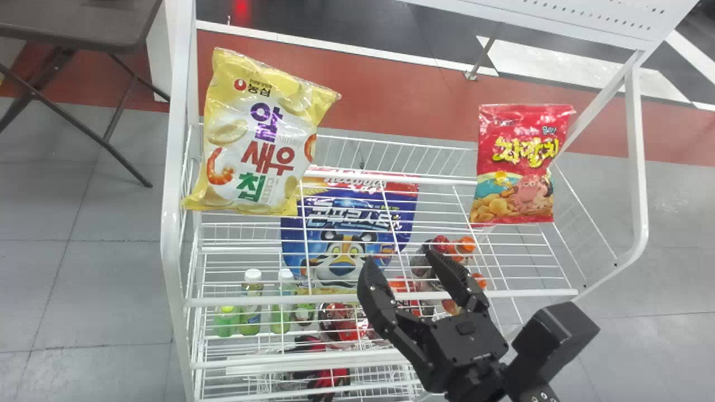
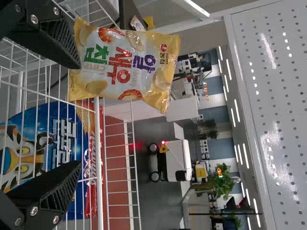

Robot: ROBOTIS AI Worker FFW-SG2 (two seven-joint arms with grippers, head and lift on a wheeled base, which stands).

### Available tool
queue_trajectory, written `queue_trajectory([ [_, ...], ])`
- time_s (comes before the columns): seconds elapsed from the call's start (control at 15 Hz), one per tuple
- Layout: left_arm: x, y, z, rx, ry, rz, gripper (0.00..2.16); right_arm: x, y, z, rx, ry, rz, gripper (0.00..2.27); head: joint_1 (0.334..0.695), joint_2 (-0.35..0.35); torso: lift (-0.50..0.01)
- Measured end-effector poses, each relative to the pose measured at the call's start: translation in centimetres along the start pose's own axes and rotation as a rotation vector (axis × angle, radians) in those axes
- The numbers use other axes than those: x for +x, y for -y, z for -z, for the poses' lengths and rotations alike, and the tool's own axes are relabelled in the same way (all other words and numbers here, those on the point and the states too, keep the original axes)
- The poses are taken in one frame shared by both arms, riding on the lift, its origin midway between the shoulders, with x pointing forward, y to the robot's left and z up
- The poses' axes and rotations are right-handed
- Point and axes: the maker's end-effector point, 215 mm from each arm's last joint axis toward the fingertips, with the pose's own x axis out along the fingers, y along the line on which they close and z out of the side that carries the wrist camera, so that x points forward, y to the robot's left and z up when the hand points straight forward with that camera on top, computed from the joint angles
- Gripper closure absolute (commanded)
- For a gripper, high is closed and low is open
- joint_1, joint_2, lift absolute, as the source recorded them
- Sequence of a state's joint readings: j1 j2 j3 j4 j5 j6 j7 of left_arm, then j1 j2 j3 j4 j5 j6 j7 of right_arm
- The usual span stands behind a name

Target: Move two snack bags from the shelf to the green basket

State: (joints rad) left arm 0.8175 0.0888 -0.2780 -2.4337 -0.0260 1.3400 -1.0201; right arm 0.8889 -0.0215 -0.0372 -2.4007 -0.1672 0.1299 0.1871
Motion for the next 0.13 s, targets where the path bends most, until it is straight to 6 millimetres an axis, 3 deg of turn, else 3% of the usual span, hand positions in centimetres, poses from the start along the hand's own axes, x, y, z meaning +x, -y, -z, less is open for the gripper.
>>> queue_trajectory([
  [0.13, 0.01, 0.00, -0.10, 0.001, 0.002, 0.000, 2.04, -0.02, -0.02, 0.06, 0.001, -0.002, 0.000, 0.11, 0.695, -0.350, -0.016],
])
